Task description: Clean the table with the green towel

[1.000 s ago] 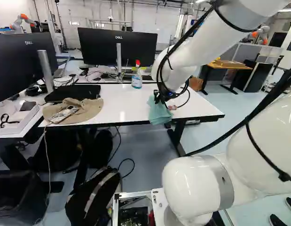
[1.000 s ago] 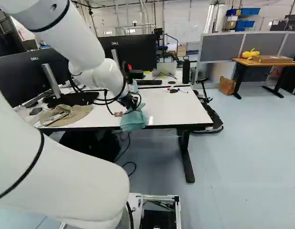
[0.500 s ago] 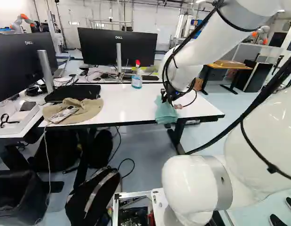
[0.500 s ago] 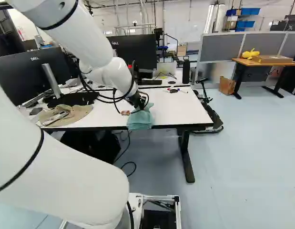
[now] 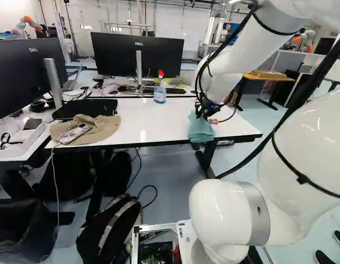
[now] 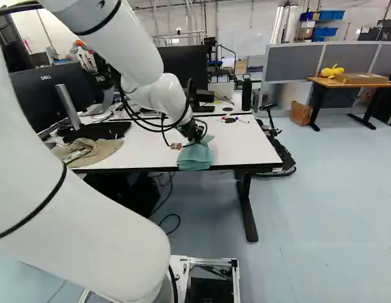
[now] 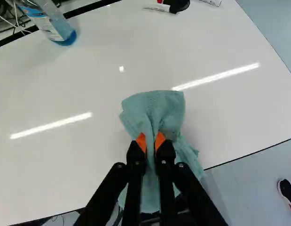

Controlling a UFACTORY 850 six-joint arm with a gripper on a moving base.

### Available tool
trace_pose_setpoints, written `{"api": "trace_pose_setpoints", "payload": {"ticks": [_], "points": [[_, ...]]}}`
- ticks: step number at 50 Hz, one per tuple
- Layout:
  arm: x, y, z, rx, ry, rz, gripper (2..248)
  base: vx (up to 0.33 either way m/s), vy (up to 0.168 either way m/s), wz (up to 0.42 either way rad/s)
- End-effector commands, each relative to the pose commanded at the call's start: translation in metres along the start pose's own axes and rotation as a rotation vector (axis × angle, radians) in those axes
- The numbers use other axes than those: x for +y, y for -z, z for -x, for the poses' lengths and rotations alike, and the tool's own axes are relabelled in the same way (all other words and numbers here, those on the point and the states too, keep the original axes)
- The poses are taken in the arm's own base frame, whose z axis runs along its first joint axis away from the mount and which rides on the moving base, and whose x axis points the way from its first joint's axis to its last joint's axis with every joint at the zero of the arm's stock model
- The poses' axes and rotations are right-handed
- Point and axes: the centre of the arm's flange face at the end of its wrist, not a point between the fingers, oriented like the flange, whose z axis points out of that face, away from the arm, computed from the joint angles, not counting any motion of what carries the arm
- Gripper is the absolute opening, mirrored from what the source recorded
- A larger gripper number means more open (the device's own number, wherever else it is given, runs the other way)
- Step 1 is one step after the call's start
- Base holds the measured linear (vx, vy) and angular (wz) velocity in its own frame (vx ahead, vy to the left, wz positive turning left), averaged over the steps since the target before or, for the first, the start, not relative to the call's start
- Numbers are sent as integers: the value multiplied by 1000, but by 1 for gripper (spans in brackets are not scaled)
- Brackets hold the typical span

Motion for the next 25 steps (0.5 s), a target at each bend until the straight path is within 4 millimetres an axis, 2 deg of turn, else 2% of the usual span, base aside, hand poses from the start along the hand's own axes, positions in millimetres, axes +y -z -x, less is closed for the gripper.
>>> {"api": "trace_pose_setpoints", "payload": {"ticks": [6, 25], "points": [[6, -3, -5, 0, -13, 9, 41, 0, 0, 0], [6, -3, -5, 0, -13, 9, 41, 0, 0, 0]]}}
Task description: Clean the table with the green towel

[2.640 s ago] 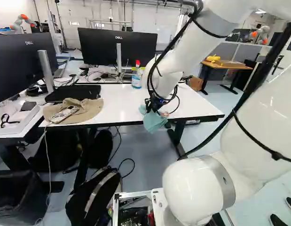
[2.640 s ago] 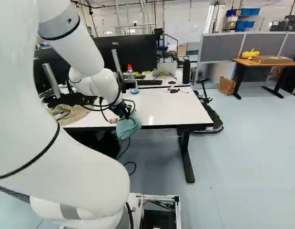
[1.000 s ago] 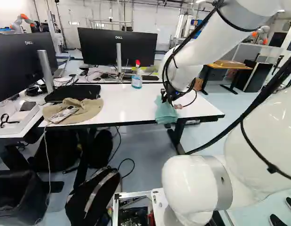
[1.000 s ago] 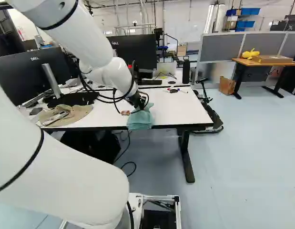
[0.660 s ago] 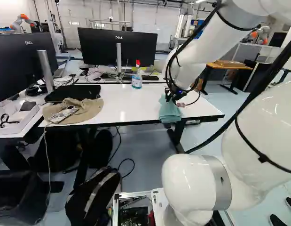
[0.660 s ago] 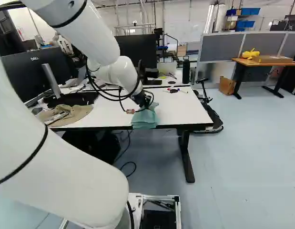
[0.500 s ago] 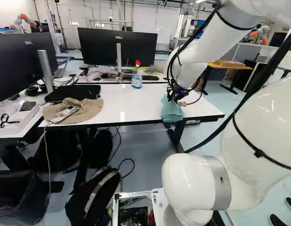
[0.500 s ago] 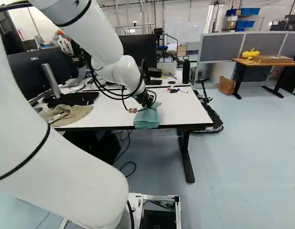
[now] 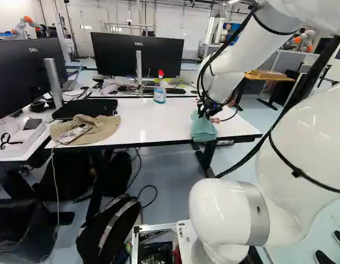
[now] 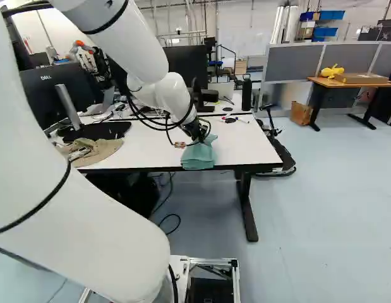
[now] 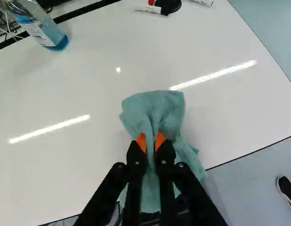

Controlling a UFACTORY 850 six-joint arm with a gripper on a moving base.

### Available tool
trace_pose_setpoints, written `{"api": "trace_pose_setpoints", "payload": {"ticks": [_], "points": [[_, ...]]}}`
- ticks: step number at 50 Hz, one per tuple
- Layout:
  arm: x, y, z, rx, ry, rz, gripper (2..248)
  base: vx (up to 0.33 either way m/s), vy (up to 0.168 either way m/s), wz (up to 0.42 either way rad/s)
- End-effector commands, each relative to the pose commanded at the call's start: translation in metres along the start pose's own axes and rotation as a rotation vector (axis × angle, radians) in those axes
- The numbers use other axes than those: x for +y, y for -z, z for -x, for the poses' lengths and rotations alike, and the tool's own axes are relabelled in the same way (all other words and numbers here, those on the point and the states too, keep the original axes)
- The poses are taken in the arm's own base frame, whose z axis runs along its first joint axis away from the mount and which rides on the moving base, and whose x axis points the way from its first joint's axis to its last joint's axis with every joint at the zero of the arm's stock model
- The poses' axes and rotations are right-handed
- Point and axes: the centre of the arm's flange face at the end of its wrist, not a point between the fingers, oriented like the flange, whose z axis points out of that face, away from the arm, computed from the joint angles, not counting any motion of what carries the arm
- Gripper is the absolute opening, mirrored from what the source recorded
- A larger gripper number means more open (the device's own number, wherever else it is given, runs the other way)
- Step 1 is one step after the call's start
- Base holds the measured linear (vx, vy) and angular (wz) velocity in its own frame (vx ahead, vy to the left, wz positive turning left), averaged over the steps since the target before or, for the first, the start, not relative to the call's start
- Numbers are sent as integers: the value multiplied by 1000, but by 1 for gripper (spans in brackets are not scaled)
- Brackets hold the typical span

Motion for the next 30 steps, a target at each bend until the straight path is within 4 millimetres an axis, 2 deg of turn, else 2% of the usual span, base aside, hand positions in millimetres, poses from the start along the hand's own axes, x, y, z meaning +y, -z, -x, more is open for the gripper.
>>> {"api": "trace_pose_setpoints", "payload": {"ticks": [17, 30], "points": [[0, 7, -2, 16, 0, -1, 41, 0, 0, 0], [6, 16, -15, 51, -15, 7, 41, 0, 0, 0]]}}
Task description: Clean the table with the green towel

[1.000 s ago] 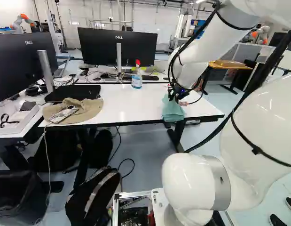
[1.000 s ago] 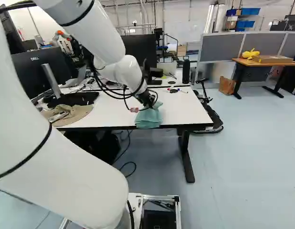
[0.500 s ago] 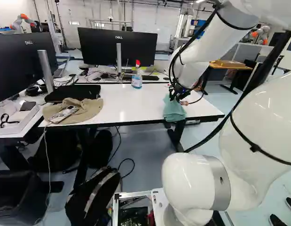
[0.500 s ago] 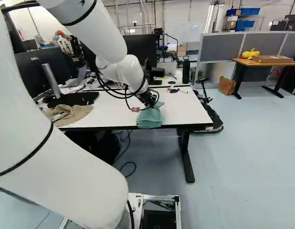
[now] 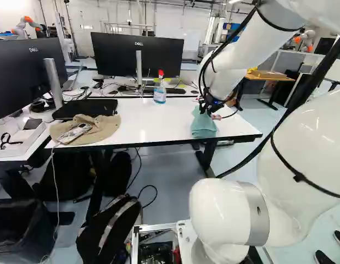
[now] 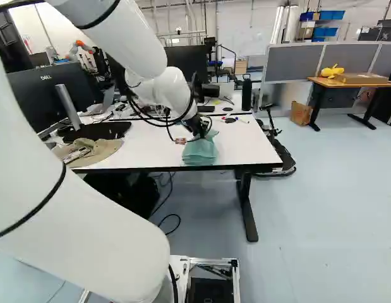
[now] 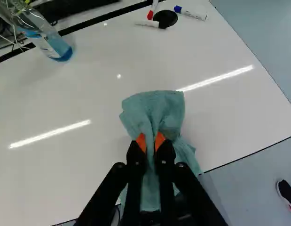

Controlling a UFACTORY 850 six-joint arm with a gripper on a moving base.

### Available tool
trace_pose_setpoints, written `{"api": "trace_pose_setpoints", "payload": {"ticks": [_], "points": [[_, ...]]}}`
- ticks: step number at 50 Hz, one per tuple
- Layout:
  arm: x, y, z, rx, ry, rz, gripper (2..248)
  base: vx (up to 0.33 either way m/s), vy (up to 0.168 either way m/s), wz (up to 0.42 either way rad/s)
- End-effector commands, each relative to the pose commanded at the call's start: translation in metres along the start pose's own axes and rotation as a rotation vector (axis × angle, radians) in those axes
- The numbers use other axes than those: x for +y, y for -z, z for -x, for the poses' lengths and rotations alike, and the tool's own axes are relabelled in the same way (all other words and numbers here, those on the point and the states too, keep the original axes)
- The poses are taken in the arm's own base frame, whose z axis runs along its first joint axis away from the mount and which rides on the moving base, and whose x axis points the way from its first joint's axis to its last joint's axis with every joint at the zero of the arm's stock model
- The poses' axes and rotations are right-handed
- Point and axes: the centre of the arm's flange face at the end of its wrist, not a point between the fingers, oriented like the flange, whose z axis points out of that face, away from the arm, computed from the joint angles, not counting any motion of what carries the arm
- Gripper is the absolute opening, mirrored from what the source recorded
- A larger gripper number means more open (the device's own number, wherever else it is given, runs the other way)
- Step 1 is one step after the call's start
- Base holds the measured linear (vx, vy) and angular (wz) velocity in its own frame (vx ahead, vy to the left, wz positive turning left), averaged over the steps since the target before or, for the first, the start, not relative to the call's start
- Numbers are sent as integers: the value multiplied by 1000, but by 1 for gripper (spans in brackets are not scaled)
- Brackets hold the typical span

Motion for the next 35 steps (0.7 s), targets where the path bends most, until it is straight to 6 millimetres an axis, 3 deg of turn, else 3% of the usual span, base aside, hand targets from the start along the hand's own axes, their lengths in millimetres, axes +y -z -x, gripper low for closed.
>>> {"api": "trace_pose_setpoints", "payload": {"ticks": [35], "points": [[52, -5, -22, 16, -99, 77, 41, 0, 0, 0]]}}
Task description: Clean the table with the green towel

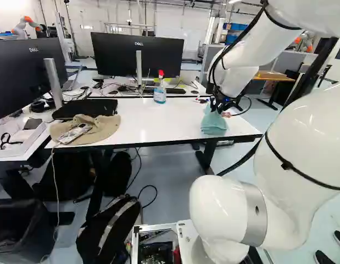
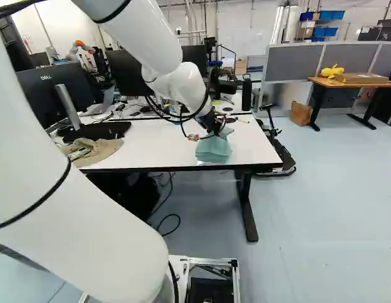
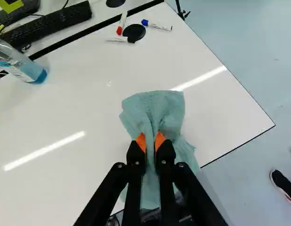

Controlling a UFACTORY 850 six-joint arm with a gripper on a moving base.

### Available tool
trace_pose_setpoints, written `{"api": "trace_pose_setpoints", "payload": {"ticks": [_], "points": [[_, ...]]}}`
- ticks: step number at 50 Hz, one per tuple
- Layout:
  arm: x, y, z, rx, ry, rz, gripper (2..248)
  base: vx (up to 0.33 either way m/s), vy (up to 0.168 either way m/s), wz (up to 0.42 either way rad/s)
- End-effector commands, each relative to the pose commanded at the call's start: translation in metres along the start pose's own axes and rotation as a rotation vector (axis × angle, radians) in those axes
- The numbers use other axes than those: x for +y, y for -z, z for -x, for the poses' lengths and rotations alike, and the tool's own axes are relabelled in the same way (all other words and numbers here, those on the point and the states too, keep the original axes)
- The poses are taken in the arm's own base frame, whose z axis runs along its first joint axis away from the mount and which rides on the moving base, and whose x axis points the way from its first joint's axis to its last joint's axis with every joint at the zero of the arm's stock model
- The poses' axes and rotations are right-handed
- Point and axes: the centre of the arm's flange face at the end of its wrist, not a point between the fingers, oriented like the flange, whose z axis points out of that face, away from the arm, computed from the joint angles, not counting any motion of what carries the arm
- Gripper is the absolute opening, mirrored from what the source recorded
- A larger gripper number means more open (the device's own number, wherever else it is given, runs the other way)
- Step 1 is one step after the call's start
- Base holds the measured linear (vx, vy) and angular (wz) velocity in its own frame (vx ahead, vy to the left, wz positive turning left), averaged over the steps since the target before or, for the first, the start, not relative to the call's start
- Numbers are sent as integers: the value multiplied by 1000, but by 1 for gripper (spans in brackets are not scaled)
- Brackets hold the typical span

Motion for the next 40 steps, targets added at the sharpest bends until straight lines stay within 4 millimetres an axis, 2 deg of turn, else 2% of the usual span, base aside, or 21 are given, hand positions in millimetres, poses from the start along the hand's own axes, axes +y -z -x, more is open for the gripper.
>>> {"api": "trace_pose_setpoints", "payload": {"ticks": [32, 40], "points": [[46, -16, -27, 5, -83, 65, 41, 0, 0, 0], [46, -16, -28, 5, -82, 65, 41, 0, 0, 0]]}}
